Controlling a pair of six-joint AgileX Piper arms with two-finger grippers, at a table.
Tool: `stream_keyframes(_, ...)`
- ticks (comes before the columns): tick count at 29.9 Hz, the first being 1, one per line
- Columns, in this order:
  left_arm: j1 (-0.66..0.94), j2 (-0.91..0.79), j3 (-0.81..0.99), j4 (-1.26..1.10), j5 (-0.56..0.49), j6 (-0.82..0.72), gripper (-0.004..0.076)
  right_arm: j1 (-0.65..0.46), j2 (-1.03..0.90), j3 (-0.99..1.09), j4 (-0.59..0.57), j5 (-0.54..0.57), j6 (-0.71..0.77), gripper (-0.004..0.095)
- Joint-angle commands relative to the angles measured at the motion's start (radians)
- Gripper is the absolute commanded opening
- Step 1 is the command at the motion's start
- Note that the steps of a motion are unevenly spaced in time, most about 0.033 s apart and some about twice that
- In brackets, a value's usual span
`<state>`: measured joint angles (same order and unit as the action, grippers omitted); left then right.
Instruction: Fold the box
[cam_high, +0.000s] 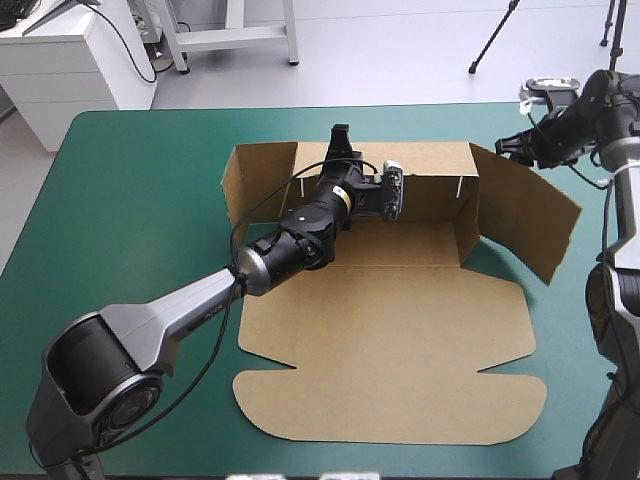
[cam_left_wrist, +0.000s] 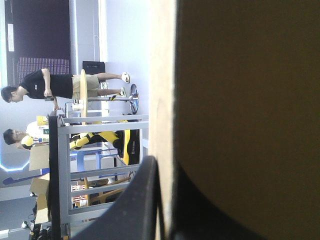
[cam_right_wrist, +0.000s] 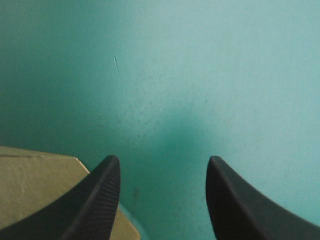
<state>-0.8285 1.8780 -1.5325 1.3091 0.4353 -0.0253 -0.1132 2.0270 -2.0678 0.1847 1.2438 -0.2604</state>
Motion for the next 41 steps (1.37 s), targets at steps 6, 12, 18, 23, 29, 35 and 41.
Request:
stream_keyframes(6, -0.014, -0.040, -0.017, 0.011, -0.039, -0.043, -0.0010, 0.006, -0.137, 0.098, 0.051, 0.005, -0.027, 0.0488)
stream_keyframes(12, -0.014, -0.040, -0.017, 0.011, -0.037, -0.065, -0.0010, 0.006, -0.222, 0.170, 0.082, 0.005, -0.076, 0.0488)
stream_keyframes(18, -0.014, -0.040, -0.017, 0.002, -0.037, -0.065, -0.0010, 0.006, -0.294, 0.300, 0.155, 0.004, -0.154, 0.0488)
stream_keyframes(23, -0.014, -0.040, -0.017, 0.000, -0.037, -0.065, -0.0010, 0.006, -0.347, 0.410, 0.221, -0.021, -0.244, 0.0487)
stream_keyframes(29, -0.014, -0.040, -0.017, -0.002, -0.031, -0.082, -0.0010, 0.006, -0.418, 0.528, 0.325, -0.080, -0.408, 0.0488)
stream_keyframes(35, -0.014, -0.040, -0.017, -0.002, -0.033, -0.085, -0.0010, 0.006, -0.450, 0.618, 0.399, -0.101, -0.567, 0.0488)
stream_keyframes(41, -0.014, -0.040, -0.017, -0.002, -0.033, -0.085, -0.0010, 0.006, -0.450, 0.663, 0.484, -0.113, -0.696, 0.0612)
